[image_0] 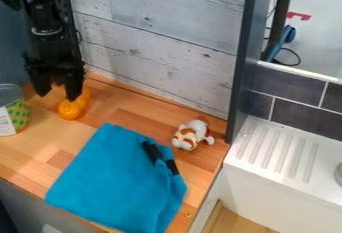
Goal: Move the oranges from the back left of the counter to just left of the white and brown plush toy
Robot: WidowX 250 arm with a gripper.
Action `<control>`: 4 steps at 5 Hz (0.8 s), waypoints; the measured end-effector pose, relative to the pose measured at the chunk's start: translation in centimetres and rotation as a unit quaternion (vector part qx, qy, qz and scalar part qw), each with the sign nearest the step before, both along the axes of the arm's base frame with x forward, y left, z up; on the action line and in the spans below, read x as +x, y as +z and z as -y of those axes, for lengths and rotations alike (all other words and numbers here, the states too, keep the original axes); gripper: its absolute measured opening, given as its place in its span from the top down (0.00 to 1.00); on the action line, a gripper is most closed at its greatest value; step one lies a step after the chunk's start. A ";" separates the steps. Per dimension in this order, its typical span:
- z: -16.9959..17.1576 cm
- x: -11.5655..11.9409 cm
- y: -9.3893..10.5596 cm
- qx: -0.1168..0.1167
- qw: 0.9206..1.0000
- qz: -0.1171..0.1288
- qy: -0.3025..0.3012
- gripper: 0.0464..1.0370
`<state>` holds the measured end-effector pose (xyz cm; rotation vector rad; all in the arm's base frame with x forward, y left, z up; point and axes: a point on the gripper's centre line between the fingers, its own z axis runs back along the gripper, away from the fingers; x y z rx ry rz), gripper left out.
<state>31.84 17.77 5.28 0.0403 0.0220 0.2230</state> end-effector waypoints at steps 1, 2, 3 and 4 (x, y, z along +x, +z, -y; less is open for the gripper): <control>-0.5 0.9 -1.5 -0.005 1.000 -0.011 0.004 0.04; -0.8 2.0 -3.3 -0.016 1.000 -0.012 0.000 0.04; -0.7 2.7 -3.6 -0.025 1.000 -0.007 0.000 0.04; -0.6 2.8 -3.7 -0.030 1.000 -0.006 0.002 0.09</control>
